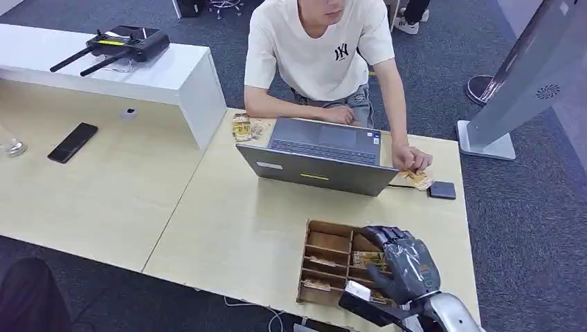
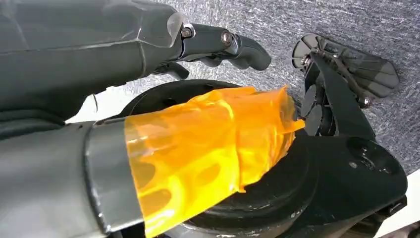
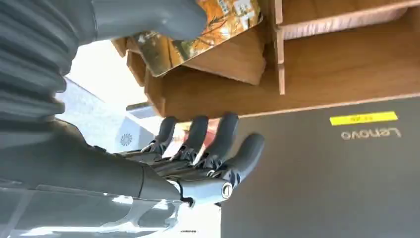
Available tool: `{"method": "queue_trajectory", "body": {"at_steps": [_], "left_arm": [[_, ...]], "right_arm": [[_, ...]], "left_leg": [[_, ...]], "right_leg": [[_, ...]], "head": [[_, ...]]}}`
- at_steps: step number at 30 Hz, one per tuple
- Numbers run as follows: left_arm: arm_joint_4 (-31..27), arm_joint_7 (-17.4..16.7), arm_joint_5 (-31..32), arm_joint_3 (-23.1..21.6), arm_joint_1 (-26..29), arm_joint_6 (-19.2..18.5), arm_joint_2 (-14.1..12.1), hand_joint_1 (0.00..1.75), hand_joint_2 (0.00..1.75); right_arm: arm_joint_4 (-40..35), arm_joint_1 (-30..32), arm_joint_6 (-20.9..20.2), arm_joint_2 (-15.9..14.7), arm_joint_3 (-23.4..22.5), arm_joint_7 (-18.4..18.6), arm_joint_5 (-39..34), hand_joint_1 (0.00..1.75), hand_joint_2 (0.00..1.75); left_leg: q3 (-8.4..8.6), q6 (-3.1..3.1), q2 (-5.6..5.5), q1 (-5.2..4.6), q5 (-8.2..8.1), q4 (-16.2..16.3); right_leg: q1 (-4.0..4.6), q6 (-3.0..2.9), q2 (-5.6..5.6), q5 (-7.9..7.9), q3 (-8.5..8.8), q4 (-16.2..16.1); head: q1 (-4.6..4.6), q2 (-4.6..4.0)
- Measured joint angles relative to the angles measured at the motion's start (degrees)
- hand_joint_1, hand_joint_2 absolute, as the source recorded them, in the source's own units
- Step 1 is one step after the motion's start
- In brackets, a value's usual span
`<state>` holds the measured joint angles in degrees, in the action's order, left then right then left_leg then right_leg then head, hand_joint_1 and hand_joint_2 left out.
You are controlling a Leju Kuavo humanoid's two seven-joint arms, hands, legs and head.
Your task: Pass the card to the sensor for recognition and then transmit it.
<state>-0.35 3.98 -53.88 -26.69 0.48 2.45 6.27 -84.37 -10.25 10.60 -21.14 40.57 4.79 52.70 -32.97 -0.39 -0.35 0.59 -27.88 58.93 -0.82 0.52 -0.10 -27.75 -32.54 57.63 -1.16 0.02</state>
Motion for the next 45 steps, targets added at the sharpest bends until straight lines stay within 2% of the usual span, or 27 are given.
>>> {"method": "queue_trajectory", "body": {"at_steps": [1, 2, 4, 5, 7, 16, 18, 24, 28, 29, 32, 37, 39, 45], "left_arm": [[0.0, 0.0, -0.1, 0.0, 0.0, 0.0, 0.0, 0.0, 0.0], [0.0, 0.1, -0.1, 0.0, 0.0, 0.0, 0.0, 0.0, 0.0], [0.0, 0.2, -0.3, 0.0, 0.0, 0.0, 0.0, 0.0, 0.0], [0.0, 0.2, -0.4, 0.0, 0.0, 0.0, 0.0, 0.0, 0.0], [0.0, 0.2, -0.5, 0.0, 0.0, 0.0, 0.0, 0.0, 0.0], [0.0, 0.2, -0.8, -0.1, 0.0, 0.0, 0.0, 0.0, 0.0], [0.0, 0.3, -0.8, -0.1, 0.0, 0.0, 0.0, 0.0, 0.0], [0.0, 0.3, -1.0, -0.4, 0.0, 0.1, 0.0, 0.0, 0.0], [0.0, 0.3, -1.1, -0.7, 0.0, 0.0, 0.0, 0.0, 0.0], [0.0, 0.3, -1.2, -0.9, 0.0, 0.0, 0.0, 0.0, 0.0], [0.0, 0.2, -1.4, -1.2, 0.0, 0.0, 0.0, 0.0, 0.0], [0.0, 0.2, -1.7, -1.5, 0.0, 0.0, 0.0, 0.0, 0.0], [0.0, 0.2, -1.9, -1.6, 0.0, -0.1, 0.0, 0.0, 0.0], [0.0, 0.1, -2.0, -1.7, 0.0, -0.2, 0.0, 0.0, 0.0]], "right_arm": [[-0.2, -0.1, 0.2, 0.0, -0.3, 0.0, 0.1, 0.82, 1.75], [-0.4, -0.3, 0.5, 0.0, -0.7, 0.2, 0.4, 0.99, 1.75], [-1.1, -0.4, 0.9, -0.1, -1.3, 0.6, 1.1, 0.99, 1.75], [-1.6, -0.4, 1.2, -0.1, -1.8, 0.7, 1.4, 1.13, 1.75], [-2.3, -0.5, 1.4, -0.4, -2.6, 1.1, 2.1, 1.17, 1.75], [-3.6, -0.5, 1.4, -0.9, -4.8, 1.2, 3.1, 0.98, 1.75], [-3.6, -0.5, 1.2, -1.0, -4.9, 1.2, 3.1, 1.06, 1.75], [-3.7, -0.5, -0.1, -1.0, -4.6, 0.4, 2.1, 1.1, 1.75], [-3.7, -0.6, -0.9, -0.9, -4.1, -0.2, 1.3, 1.2, 1.75], [-3.6, -0.7, -1.1, -0.9, -3.8, -0.3, 1.0, 1.15, 1.75], [-3.4, -0.8, -1.7, -0.9, -2.9, -0.9, 0.1, 1.15, 1.75], [-2.8, -1.0, -2.2, -0.9, -1.4, -1.2, -0.8, 1.26, 1.75], [-2.6, -1.1, -2.3, -0.9, -0.9, -1.2, -1.3, 1.2, 1.75], [-1.8, -1.6, -2.8, -0.9, 0.3, -1.2, -1.6, 1.24, 1.75]], "left_leg": [[0.0, 0.0, 0.0, 0.0, 0.0, 0.0], [0.0, 0.0, 0.0, 0.0, 0.0, 0.0], [0.0, 0.0, 0.0, 0.0, 0.0, 0.0], [0.0, 0.0, 0.0, 0.0, 0.0, 0.0], [0.0, 0.0, 0.0, 0.0, 0.0, 0.0], [0.01, 0.0, 0.0, 0.0, 0.0, 0.0], [0.0, 0.0, 0.0, 0.0, 0.0, 0.0], [0.0, 0.0, 0.0, 0.0, 0.0, 0.0], [-0.01, 0.0, 0.0, 0.0, 0.0, 0.0], [-0.01, 0.0, -0.01, 0.0, 0.0, 0.0], [-0.01, 0.0, 0.0, 0.0, 0.0, 0.0], [-0.01, 0.0, 0.0, 0.0, 0.0, 0.0], [-0.01, 0.0, 0.0, 0.0, 0.0, 0.0], [-0.01, 0.0, 0.0, 0.0, 0.0, 0.0]], "right_leg": [[0.0, 0.0, 0.0, 0.0, 0.0, 0.0], [0.0, 0.0, 0.0, 0.0, 0.0, 0.0], [0.0, 0.0, 0.0, 0.0, 0.0, 0.0], [0.0, 0.0, 0.0, 0.0, 0.0, 0.0], [0.0, 0.0, 0.0, 0.0, 0.0, 0.0], [0.0, 0.0, 0.0, 0.0, 0.0, 0.0], [0.0, 0.0, 0.0, 0.0, 0.0, 0.0], [0.0, 0.0, 0.0, 0.0, 0.0, 0.0], [0.0, 0.0, 0.0, 0.0, 0.0, 0.0], [0.0, 0.0, 0.0, 0.0, 0.0, 0.0], [0.0, 0.0, -0.01, 0.0, 0.0, 0.0], [0.0, 0.0, -0.01, 0.0, 0.0, 0.0], [0.0, 0.0, -0.01, 0.0, 0.0, 0.0], [0.0, 0.0, -0.01, 0.0, 0.0, 0.0]], "head": [[0.0, 0.0], [0.0, 0.0], [0.0, 0.0], [0.0, 0.0], [0.0, 0.0], [0.0, 0.0], [0.0, 0.0], [0.0, 0.0], [0.0, 0.0], [0.0, 0.0], [0.0, 0.0], [0.0, 0.0], [0.0, 0.0], [0.0, 0.0]]}}
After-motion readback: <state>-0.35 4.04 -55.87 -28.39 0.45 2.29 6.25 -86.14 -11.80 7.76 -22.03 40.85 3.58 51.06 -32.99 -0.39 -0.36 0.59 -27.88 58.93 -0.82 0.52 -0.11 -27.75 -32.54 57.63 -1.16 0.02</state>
